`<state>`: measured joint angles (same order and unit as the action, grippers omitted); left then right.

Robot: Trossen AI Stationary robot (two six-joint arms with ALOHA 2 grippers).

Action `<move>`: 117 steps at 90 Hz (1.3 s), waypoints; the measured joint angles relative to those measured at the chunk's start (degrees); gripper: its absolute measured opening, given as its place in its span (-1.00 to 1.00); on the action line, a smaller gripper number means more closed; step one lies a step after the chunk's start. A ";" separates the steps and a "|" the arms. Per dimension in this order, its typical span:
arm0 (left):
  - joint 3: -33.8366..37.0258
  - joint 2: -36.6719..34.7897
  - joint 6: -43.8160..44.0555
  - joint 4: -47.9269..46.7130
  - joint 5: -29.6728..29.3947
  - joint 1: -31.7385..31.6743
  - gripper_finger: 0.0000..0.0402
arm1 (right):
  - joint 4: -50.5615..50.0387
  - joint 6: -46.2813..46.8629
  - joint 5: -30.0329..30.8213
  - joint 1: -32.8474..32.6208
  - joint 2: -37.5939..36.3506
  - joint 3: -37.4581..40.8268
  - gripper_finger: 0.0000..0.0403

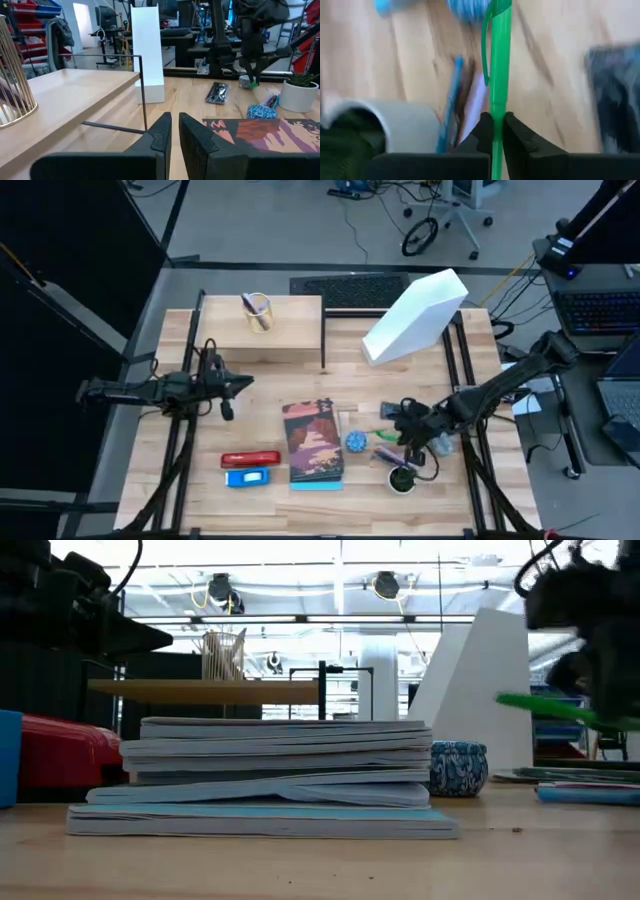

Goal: Stock shelves
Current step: Put the green pen into the gold pen holder on the shelf

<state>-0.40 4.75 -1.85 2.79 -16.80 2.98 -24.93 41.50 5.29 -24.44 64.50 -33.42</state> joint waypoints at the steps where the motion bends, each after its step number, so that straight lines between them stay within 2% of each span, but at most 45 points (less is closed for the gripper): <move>1: 0.00 0.00 0.00 0.00 0.01 0.00 -0.89 | 0.55 -0.24 0.26 0.39 -0.18 -0.01 -0.99; 17: 0.00 0.00 -0.02 0.00 0.01 -0.02 -0.89 | 12.72 -8.21 2.80 7.59 -0.87 -0.25 -0.99; 26: 0.00 0.00 -0.02 0.00 0.02 -0.01 -0.89 | 16.13 -14.64 5.08 11.71 0.76 -2.47 -0.99; 38: 0.00 0.00 -0.04 -0.01 0.00 -0.01 -0.89 | 20.98 -24.92 5.78 17.76 4.79 -8.30 -0.99; 55: 0.00 0.00 -0.07 -0.02 0.02 0.00 -0.89 | 23.62 -35.53 8.31 25.35 14.09 -20.65 -0.99; 73: 0.00 0.00 -0.08 0.00 0.01 -0.01 -0.89 | 23.61 -39.53 8.53 31.75 25.65 -36.36 -0.99; 92: 0.00 0.00 -0.09 -0.01 0.00 -0.02 -0.89 | 23.96 -41.02 8.05 35.75 37.24 -52.27 -0.99; 117: 0.00 0.01 -0.11 -0.01 0.00 -0.01 -0.89 | 32.53 -41.20 7.88 38.68 48.67 -65.81 -0.99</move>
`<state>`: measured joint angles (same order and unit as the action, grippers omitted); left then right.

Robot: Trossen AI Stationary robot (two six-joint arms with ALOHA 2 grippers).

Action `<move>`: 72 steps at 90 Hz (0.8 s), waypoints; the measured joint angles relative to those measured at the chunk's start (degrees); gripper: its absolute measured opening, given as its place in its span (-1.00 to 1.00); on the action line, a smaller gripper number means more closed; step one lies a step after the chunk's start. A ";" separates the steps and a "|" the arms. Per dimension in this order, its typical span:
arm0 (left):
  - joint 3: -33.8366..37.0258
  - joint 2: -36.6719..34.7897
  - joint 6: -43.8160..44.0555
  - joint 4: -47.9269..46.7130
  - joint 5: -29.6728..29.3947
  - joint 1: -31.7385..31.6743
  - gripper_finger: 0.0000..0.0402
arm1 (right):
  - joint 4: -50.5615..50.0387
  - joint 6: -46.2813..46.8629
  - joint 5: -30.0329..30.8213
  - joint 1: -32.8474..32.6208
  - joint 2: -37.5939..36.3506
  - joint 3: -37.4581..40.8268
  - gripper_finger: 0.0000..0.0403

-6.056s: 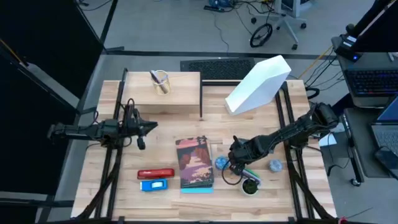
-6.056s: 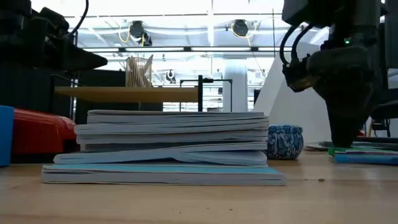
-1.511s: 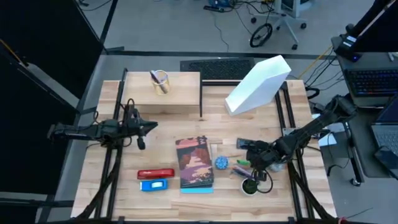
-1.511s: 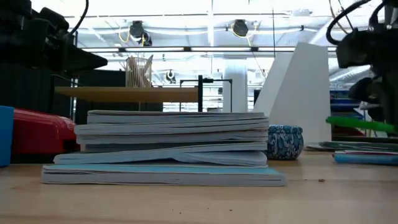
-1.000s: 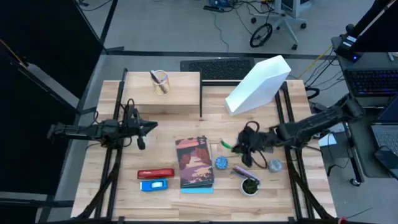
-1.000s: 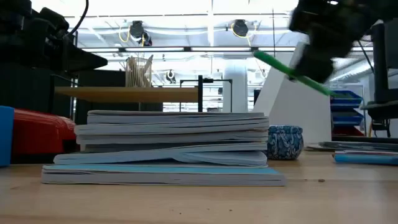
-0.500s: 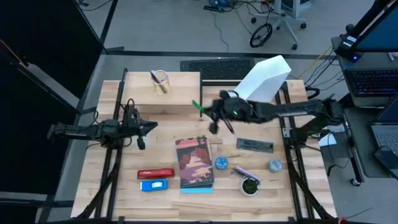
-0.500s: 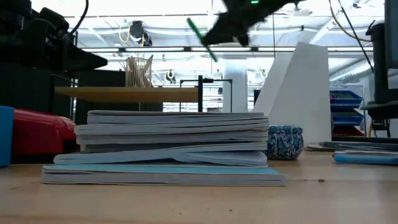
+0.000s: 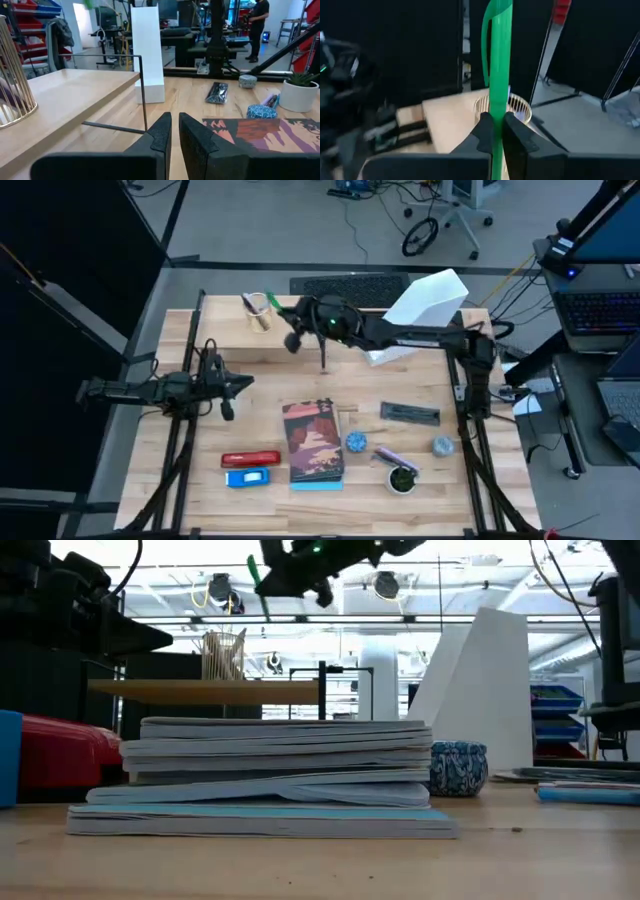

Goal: Stock shelves
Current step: Put the green pen into the gold pen holder on the shelf

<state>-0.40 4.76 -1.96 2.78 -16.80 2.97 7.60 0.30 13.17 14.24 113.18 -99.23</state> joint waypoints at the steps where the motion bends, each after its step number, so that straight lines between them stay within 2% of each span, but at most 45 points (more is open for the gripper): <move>1: 0.00 0.01 0.00 -0.01 0.00 0.01 -0.89 | 0.31 0.03 0.00 0.09 0.45 -0.36 -0.99; 21: 0.00 0.01 0.00 -0.01 0.00 0.00 -0.89 | 12.17 0.03 0.03 0.88 8.45 -6.14 -0.99; 45: 0.00 -0.01 0.00 0.01 0.00 0.01 -0.89 | 21.26 0.56 0.07 1.32 14.93 -9.31 -0.97; 72: 0.00 -0.01 0.00 0.00 0.00 0.01 -0.89 | 20.25 1.93 0.39 2.47 17.06 -9.30 -0.77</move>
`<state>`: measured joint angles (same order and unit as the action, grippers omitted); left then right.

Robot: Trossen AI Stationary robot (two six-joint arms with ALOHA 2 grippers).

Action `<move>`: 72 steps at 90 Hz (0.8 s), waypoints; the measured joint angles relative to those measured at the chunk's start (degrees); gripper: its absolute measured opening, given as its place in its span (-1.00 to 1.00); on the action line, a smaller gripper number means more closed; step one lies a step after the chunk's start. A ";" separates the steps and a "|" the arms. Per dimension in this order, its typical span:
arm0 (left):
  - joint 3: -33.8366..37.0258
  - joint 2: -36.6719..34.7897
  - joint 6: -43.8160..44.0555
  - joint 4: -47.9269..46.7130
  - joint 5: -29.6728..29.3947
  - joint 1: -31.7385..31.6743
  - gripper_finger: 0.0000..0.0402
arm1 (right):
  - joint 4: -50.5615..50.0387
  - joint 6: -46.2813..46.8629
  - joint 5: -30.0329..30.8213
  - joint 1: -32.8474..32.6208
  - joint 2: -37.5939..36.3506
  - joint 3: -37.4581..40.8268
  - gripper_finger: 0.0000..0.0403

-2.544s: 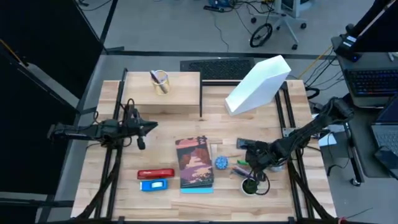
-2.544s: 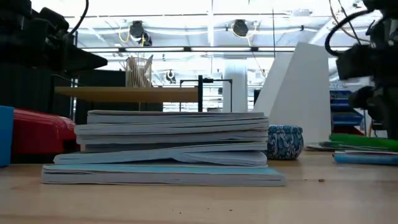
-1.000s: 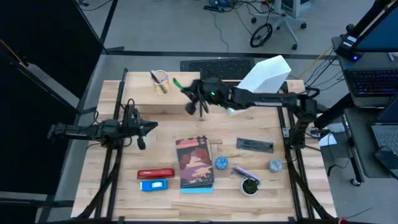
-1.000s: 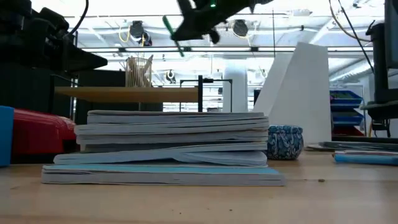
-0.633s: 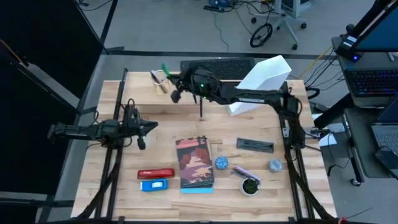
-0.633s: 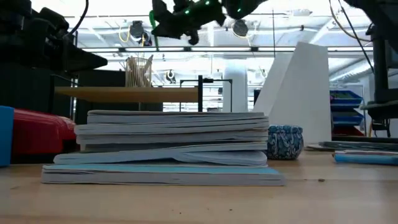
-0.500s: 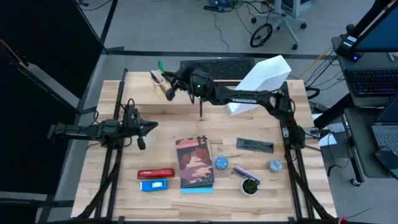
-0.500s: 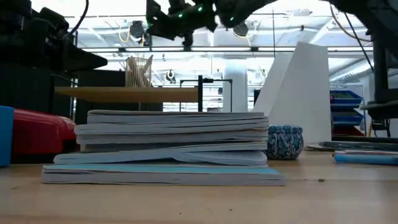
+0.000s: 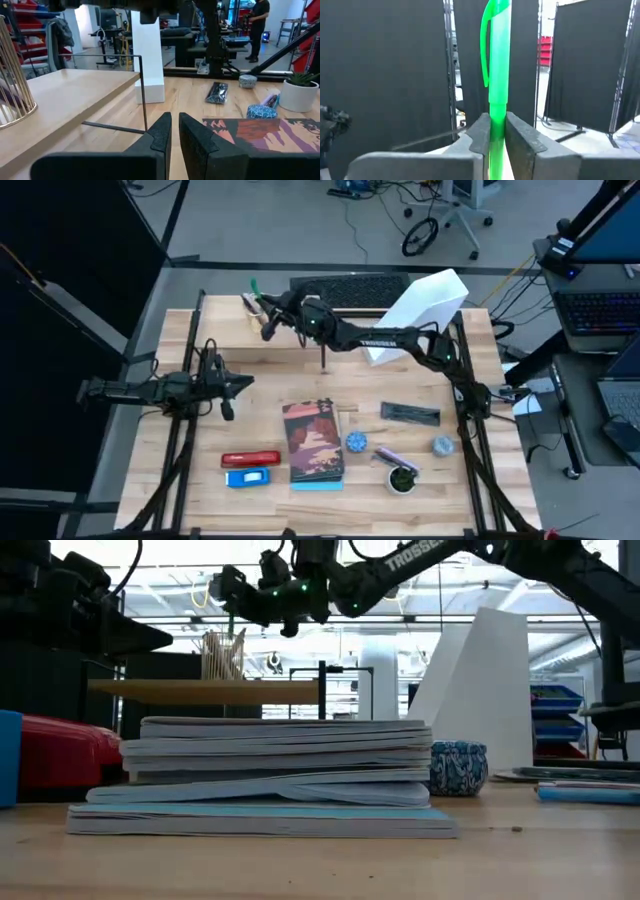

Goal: Stock shelves
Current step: Put the green pen into the gold pen holder on the shelf, then put the purple pen into the gold pen holder on the shelf

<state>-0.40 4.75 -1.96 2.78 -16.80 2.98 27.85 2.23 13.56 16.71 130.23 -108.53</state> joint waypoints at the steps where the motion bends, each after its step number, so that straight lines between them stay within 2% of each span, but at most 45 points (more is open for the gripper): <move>1: 0.00 0.00 0.00 0.01 0.00 0.00 -0.89 | -0.31 0.03 0.01 0.01 0.00 0.00 -0.76; 13: 0.00 0.01 -0.35 0.00 0.00 0.00 -0.89 | -1.39 0.08 -0.04 -0.06 0.00 0.02 -0.61; 28: 0.00 0.00 -0.33 0.01 0.00 -0.02 -0.89 | -1.50 0.08 -0.04 -0.08 -0.36 0.02 -0.33; 43: 0.00 0.02 -0.33 -0.01 -0.02 0.00 -0.89 | -5.72 0.08 -0.07 -0.26 -4.22 0.07 -0.08; 66: 0.00 0.02 -0.33 -0.01 -0.04 0.00 -0.89 | -31.09 1.00 -0.65 -1.90 -15.42 0.07 0.04; 72: 0.00 0.02 -0.33 0.01 -0.04 0.00 -0.89 | -39.05 3.50 -3.74 -2.05 -18.59 0.02 0.03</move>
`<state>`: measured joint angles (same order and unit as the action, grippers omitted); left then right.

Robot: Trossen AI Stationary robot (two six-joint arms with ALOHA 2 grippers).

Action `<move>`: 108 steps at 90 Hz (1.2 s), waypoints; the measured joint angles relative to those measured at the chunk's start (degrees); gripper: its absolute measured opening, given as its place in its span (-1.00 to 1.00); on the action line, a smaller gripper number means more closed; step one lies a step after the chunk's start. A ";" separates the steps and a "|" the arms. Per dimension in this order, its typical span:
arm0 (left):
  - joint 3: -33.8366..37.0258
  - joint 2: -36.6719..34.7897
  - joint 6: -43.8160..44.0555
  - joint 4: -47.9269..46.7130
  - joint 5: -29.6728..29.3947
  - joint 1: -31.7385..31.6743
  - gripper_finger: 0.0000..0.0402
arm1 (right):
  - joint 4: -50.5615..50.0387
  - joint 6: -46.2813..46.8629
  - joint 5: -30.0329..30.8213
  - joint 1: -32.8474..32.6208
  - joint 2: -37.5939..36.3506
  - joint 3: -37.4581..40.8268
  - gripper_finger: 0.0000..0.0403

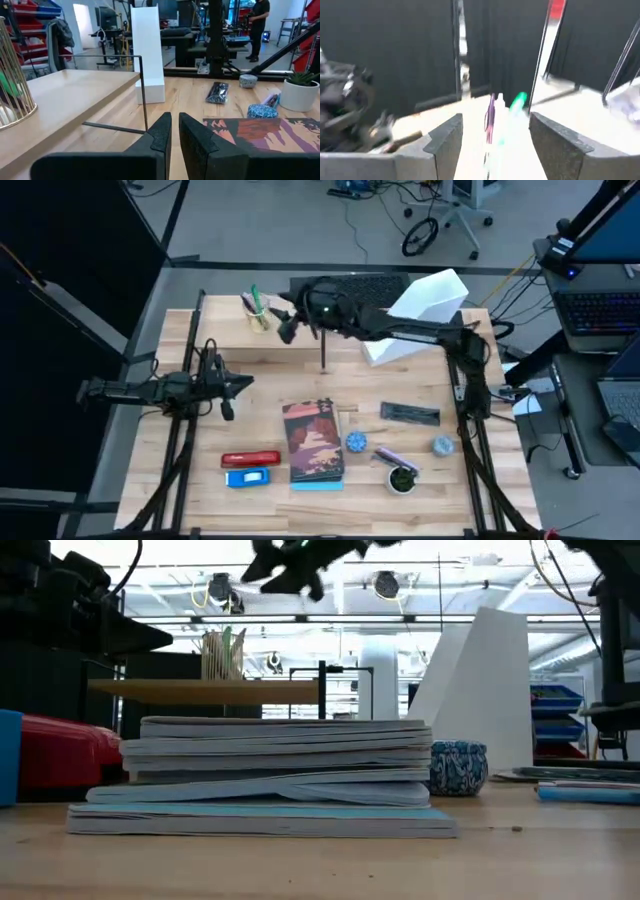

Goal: Stock shelves
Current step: Put the purple pen into the gold pen holder on the shelf

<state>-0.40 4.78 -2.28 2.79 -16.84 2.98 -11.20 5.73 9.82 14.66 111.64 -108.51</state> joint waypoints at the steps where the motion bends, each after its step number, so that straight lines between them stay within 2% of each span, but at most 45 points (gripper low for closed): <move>1: 0.00 0.00 0.00 -0.01 0.00 0.00 -0.89 | -1.52 0.42 -0.59 0.00 -0.48 0.00 0.03; 14: 0.00 -0.02 0.02 0.00 0.00 -0.01 -0.89 | -20.44 3.69 -7.52 -0.73 -6.02 0.00 -0.01; 25: 0.00 0.03 0.03 0.00 0.00 -0.01 -0.89 | -36.28 3.96 -8.44 -3.10 -9.76 0.61 -0.03; 34: 0.00 0.09 0.04 0.00 0.00 0.00 -0.89 | -43.48 4.99 -8.47 -5.51 -12.63 3.48 -0.03; 48: 0.00 0.09 0.04 0.00 -0.02 0.00 -0.89 | -44.09 8.41 -8.15 -9.50 -18.06 12.18 -0.03; 66: 0.00 0.09 0.07 0.00 -0.01 -0.01 -0.89 | -42.77 15.22 -6.69 -14.87 -23.75 27.08 -0.03; 80: 0.00 0.11 0.07 -0.02 -0.02 0.00 -0.89 | -42.40 23.04 -7.53 -19.69 -24.23 36.93 -0.03; 91: 0.00 0.11 0.09 -0.02 -0.02 -0.02 -0.89 | -37.57 29.42 -10.19 -23.58 -24.23 43.93 -0.03; 108: 0.00 0.10 0.23 -0.01 -0.02 0.00 -0.89 | -34.85 39.61 -10.09 -29.59 -24.23 50.43 -0.03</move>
<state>-0.40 4.88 -2.05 2.78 -16.86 2.98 -46.06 45.34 -0.27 -14.94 87.42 -58.08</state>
